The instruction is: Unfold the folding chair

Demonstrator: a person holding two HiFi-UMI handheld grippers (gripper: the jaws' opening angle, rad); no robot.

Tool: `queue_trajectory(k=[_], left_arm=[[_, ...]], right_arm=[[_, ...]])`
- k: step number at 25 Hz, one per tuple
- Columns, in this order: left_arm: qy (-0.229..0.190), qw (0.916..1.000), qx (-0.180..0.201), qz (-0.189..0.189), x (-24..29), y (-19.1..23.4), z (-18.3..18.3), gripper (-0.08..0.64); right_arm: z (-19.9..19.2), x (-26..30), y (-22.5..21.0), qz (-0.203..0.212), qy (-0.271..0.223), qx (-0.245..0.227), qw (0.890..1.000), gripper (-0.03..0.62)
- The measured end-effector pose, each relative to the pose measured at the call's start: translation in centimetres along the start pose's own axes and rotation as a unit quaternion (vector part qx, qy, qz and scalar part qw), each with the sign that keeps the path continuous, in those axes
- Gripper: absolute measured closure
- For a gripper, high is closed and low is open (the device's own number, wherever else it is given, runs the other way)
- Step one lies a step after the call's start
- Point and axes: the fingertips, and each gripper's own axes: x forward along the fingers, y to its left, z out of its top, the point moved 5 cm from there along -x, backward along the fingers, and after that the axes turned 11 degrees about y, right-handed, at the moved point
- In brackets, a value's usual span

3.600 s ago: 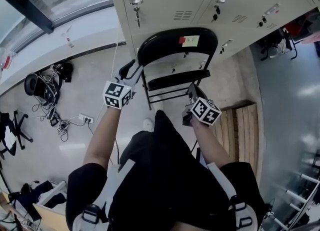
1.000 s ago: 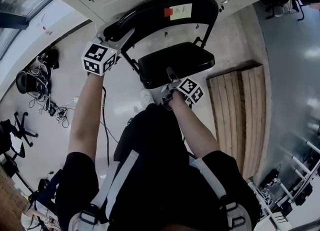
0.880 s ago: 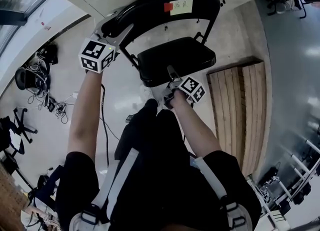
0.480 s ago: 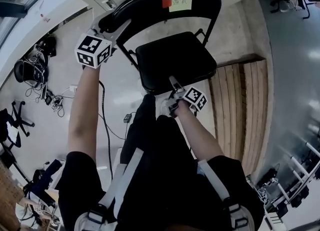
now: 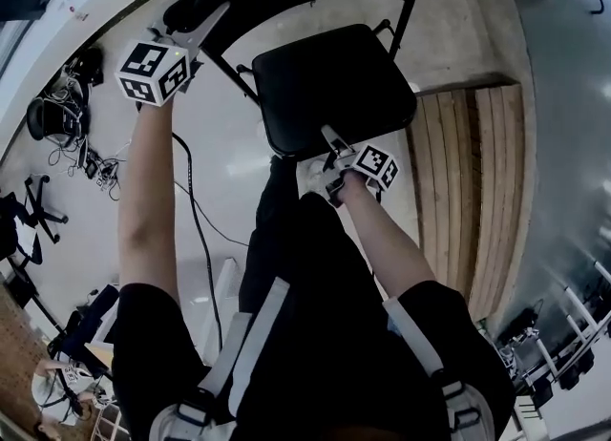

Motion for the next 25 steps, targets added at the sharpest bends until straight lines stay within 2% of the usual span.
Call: queue_trajectory(k=[3,6,11,18,25], left_arm=[[-0.008,0.9999,0.006,0.0,-0.3,-2.1,-0.8,0.334],[-0.016,0.9998,0.013,-0.009,-1.2,-3.6,-2.0,0.336],[-0.021,0.9997,0.002,-0.013,-1.2,-3.9,-3.4,0.337],[-0.034,0.9988,0.011,-0.034,-1.0,-4.6,-4.8,0.341],[-0.083,0.9959,0.021,-0.028,-1.8,-6.8,-5.9,0.344]], right_arm=[[-0.8,-1.1,-2.9,-0.011,0.016,0.021,1.0,0.36],[-2.2,-1.4,-5.7,-0.032,0.005,0.041,0.999,0.347],[-2.9,-1.3,-9.2,-0.037,-0.016,0.03,0.999,0.334],[-3.3,-1.7,-13.5,0.001,-0.028,0.008,1.0,0.325],[-3.4,-1.7,-16.5,0.01,-0.029,0.003,1.0,0.311]])
